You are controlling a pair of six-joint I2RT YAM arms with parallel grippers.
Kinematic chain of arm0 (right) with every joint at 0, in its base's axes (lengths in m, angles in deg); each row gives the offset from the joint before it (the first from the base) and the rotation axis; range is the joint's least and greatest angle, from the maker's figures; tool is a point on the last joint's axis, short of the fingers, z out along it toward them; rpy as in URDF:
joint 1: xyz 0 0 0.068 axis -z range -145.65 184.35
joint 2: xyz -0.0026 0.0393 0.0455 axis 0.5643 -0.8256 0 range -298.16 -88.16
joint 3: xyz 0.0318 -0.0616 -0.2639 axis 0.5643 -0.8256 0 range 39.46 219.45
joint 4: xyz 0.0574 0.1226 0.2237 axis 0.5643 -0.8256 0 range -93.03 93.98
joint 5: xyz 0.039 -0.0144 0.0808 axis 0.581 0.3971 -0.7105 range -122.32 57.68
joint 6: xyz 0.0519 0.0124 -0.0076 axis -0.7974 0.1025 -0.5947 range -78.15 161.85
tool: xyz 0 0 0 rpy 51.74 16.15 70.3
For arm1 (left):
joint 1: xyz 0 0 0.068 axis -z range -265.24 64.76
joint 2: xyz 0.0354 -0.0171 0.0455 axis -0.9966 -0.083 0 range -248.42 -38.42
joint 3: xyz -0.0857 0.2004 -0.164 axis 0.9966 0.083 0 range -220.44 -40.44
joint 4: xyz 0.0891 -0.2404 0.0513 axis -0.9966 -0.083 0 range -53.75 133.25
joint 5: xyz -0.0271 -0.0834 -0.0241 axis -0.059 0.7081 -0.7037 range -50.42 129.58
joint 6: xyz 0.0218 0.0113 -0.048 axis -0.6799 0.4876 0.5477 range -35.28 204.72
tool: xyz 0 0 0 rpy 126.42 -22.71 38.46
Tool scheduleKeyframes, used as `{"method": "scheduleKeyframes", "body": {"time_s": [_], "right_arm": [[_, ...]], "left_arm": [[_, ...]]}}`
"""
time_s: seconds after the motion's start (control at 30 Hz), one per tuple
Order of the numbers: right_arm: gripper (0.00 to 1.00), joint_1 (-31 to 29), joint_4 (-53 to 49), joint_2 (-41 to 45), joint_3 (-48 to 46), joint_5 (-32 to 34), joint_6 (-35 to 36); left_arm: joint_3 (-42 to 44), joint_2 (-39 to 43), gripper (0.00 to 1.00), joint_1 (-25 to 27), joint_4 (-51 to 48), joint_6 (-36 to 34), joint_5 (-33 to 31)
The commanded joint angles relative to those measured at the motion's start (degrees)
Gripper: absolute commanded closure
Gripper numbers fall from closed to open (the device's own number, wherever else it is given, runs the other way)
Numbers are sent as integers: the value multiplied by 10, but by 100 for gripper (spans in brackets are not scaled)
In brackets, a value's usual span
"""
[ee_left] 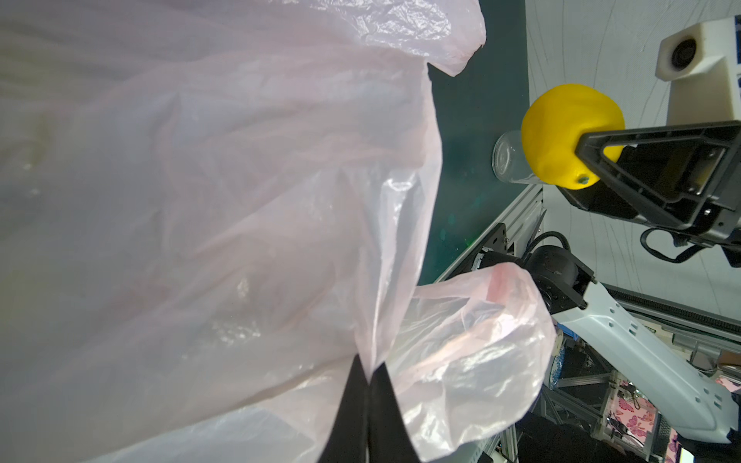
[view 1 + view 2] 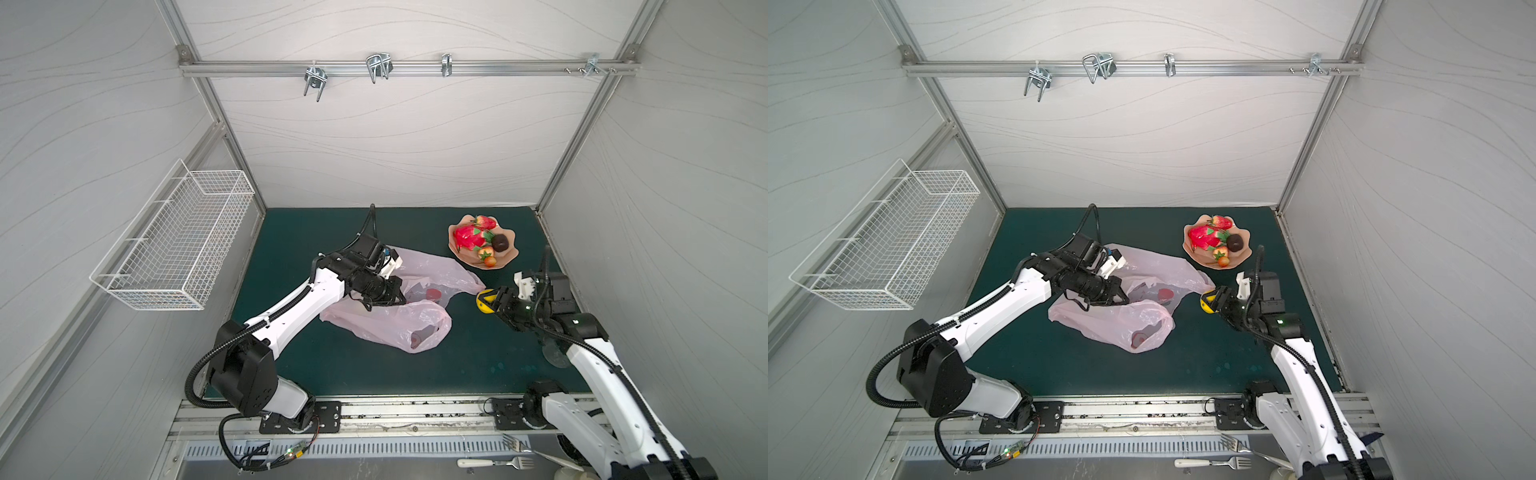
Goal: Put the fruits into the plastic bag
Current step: 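Lift the yellow lemon and carry it into the bag mouth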
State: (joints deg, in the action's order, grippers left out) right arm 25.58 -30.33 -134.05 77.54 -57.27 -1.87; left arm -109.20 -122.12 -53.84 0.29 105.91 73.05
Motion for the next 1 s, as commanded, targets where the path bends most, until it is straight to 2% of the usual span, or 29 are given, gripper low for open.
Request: {"method": "scheduleKeyframes", "body": {"time_s": [0.0, 0.17, 0.43, 0.67, 0.97], "right_arm": [[60, -7, 32, 15, -21, -39, -30], [60, -41, 128, 0, -72, -58, -95], [60, -110, 333, -88, -134, -40, -211], [60, -164, 497, -210, -143, -36, -287], [61, -239, 615, -336, -113, -27, -342]], "left_arm": [[-19, 0, 100, -2, 13, -8, 10], [-21, 0, 100, -2, 13, -8, 12], [-21, 3, 100, 1, 16, -4, 16], [-21, 6, 100, 4, 21, -2, 17], [-35, 1, 100, 10, 30, 3, 12]]}}
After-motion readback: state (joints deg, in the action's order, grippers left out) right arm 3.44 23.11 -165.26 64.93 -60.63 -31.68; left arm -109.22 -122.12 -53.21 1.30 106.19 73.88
